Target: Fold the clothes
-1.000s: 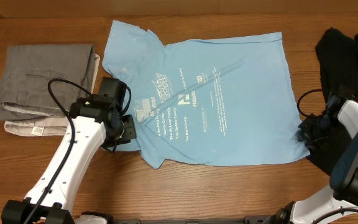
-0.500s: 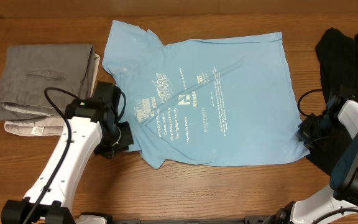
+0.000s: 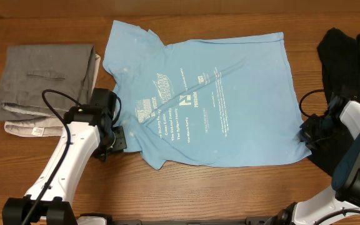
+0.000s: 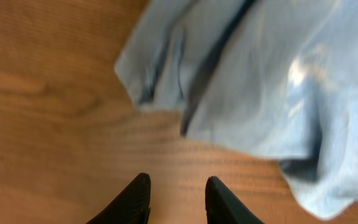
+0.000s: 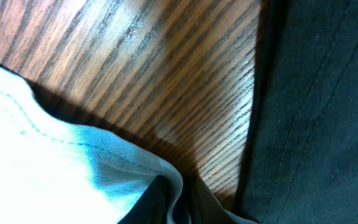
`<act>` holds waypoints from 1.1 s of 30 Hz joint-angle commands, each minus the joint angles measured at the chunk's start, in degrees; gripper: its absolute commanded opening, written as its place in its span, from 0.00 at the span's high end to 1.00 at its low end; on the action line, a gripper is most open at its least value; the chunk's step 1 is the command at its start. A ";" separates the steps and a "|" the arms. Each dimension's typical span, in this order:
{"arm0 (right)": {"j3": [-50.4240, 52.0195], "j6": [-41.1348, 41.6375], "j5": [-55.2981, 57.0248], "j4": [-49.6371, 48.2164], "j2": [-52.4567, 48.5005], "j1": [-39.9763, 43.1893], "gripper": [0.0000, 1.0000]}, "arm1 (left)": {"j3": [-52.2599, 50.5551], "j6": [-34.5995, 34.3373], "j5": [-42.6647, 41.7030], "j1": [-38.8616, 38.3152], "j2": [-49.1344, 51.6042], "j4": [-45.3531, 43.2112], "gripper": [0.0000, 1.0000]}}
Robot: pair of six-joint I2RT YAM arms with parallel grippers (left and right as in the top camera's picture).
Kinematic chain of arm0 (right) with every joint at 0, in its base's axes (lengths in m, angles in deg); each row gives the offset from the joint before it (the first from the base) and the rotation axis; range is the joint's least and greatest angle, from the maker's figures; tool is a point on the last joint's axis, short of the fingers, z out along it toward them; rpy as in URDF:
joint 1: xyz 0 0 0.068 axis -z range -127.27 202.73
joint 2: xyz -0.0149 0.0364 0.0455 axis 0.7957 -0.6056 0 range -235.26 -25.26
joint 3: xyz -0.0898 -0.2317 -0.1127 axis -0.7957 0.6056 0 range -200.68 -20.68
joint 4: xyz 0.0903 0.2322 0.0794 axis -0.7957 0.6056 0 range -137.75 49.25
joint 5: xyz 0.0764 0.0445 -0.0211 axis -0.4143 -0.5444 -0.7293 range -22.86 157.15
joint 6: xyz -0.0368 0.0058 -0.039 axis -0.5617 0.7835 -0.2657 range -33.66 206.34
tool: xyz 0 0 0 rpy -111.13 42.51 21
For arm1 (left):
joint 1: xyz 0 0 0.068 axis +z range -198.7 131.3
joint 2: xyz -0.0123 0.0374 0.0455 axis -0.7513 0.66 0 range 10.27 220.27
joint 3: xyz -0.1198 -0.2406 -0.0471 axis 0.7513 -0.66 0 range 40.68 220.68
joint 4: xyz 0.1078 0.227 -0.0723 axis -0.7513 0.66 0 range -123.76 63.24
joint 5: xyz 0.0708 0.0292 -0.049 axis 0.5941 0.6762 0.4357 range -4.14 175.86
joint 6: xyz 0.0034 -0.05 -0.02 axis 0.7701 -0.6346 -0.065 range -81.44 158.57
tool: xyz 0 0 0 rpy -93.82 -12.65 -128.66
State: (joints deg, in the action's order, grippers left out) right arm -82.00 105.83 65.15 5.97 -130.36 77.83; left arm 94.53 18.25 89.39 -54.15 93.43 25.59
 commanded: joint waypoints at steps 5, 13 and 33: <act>1.60 0.24 -3.45 -2.19 -1.64 -0.31 0.83 | -2.97 9.22 -1.33 0.44 3.91 -5.75 0.66; 1.60 0.26 -3.69 -2.51 -1.64 -0.31 0.80 | -2.21 10.01 -3.45 0.15 6.82 -7.56 0.72; 1.60 0.24 -3.67 -2.45 -1.64 -0.31 0.80 | -0.63 5.57 -11.93 0.02 6.75 -14.23 0.87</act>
State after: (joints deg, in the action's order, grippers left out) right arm -82.00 105.87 63.94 5.31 -130.32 77.83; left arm 92.58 24.98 78.61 -53.96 99.90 11.32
